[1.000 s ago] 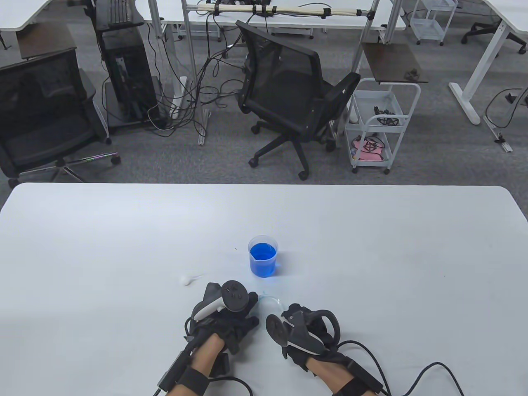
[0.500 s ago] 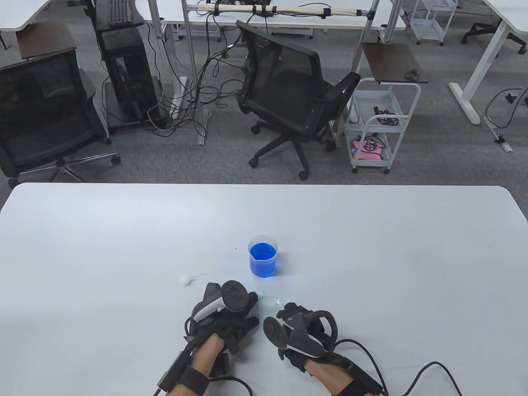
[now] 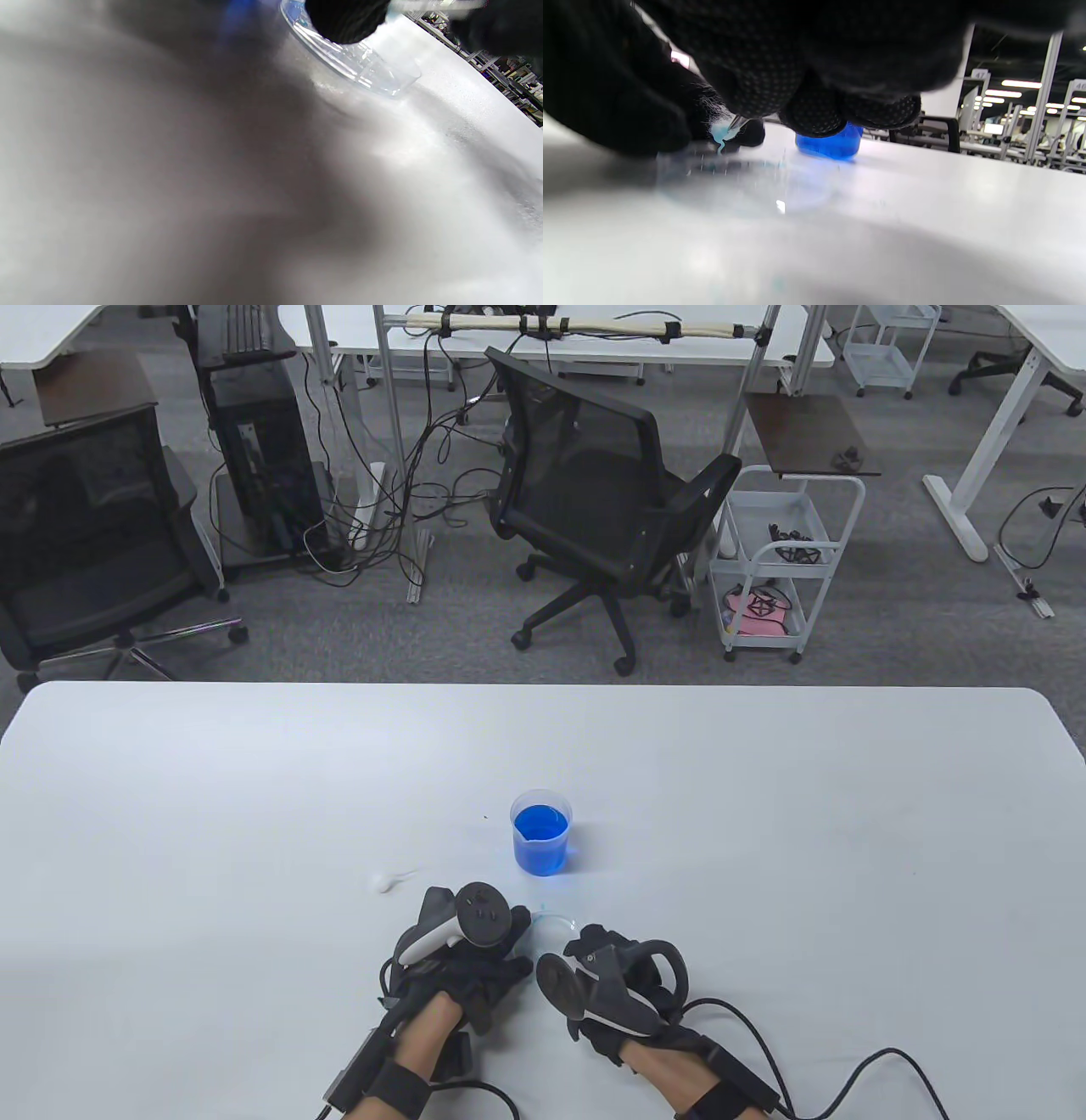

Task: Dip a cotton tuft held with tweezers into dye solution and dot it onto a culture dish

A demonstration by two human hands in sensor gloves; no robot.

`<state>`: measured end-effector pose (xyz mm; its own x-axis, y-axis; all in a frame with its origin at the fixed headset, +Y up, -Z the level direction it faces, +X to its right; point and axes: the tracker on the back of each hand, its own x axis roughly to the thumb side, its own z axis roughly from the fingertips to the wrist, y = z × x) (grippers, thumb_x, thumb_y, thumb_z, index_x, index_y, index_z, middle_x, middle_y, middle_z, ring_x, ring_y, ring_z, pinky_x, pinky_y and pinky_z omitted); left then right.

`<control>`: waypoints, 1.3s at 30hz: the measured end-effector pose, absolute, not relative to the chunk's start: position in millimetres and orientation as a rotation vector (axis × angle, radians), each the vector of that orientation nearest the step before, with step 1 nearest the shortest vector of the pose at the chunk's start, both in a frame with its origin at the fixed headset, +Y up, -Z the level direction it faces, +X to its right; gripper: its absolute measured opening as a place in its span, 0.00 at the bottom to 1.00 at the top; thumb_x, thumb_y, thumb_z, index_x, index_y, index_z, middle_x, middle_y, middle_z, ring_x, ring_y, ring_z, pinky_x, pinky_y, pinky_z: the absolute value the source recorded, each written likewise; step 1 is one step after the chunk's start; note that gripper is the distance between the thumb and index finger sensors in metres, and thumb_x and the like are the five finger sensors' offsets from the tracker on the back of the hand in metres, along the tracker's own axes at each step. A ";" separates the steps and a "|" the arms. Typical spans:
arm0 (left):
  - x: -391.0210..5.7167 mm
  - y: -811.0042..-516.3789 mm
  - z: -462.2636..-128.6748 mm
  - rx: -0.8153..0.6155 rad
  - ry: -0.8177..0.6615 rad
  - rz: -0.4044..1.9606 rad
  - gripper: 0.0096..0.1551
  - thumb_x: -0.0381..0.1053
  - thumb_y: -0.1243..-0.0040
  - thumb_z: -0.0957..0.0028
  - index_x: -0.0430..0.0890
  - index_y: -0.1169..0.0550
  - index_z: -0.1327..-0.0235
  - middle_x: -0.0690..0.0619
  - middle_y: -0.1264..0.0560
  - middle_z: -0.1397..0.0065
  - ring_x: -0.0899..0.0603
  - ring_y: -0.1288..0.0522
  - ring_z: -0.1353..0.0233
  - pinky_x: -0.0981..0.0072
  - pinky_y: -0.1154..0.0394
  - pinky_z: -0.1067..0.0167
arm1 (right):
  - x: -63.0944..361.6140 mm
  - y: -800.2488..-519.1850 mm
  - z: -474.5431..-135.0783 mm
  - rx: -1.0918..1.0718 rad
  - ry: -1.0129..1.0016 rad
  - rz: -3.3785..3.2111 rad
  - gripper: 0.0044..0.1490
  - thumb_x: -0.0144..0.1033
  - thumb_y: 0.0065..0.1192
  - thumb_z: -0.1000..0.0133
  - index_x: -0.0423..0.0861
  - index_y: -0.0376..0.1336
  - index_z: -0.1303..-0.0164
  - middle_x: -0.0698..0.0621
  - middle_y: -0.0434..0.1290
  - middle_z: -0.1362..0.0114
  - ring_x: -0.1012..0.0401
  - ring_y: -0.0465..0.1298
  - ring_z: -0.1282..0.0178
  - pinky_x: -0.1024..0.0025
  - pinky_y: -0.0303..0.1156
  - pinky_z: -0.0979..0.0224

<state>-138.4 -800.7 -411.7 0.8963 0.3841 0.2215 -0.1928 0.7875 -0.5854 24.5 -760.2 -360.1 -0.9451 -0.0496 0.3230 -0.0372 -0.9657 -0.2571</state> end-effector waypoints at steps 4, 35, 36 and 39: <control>-138.0 -800.7 -411.5 -0.587 -0.342 0.316 0.41 0.56 0.51 0.33 0.51 0.56 0.15 0.36 0.65 0.12 0.25 0.68 0.19 0.20 0.67 0.34 | 22.7 -755.6 -363.9 -0.504 0.410 -3.076 0.25 0.36 0.76 0.65 0.33 0.84 0.71 0.34 0.84 0.55 0.61 0.81 0.76 0.69 0.81 0.78; -136.8 -801.5 -410.1 -0.587 -0.342 0.319 0.41 0.56 0.51 0.33 0.51 0.56 0.15 0.36 0.66 0.12 0.25 0.68 0.19 0.20 0.67 0.34 | 23.2 -780.2 -380.1 -0.450 0.297 -3.028 0.25 0.36 0.76 0.65 0.32 0.84 0.71 0.35 0.84 0.55 0.61 0.81 0.76 0.69 0.81 0.78; -136.7 -801.5 -410.1 -0.587 -0.341 0.319 0.41 0.56 0.51 0.33 0.51 0.56 0.15 0.36 0.66 0.12 0.25 0.68 0.19 0.20 0.67 0.34 | 23.3 -780.1 -380.3 -0.450 0.302 -3.028 0.25 0.36 0.76 0.65 0.32 0.84 0.71 0.35 0.84 0.55 0.61 0.81 0.76 0.69 0.81 0.78; -136.7 -801.6 -410.0 -0.587 -0.341 0.319 0.41 0.56 0.51 0.33 0.52 0.56 0.15 0.36 0.66 0.12 0.25 0.68 0.19 0.20 0.67 0.34 | 26.8 -773.7 -381.4 -0.431 0.335 -3.052 0.25 0.36 0.76 0.65 0.33 0.84 0.71 0.35 0.84 0.55 0.61 0.81 0.76 0.69 0.81 0.78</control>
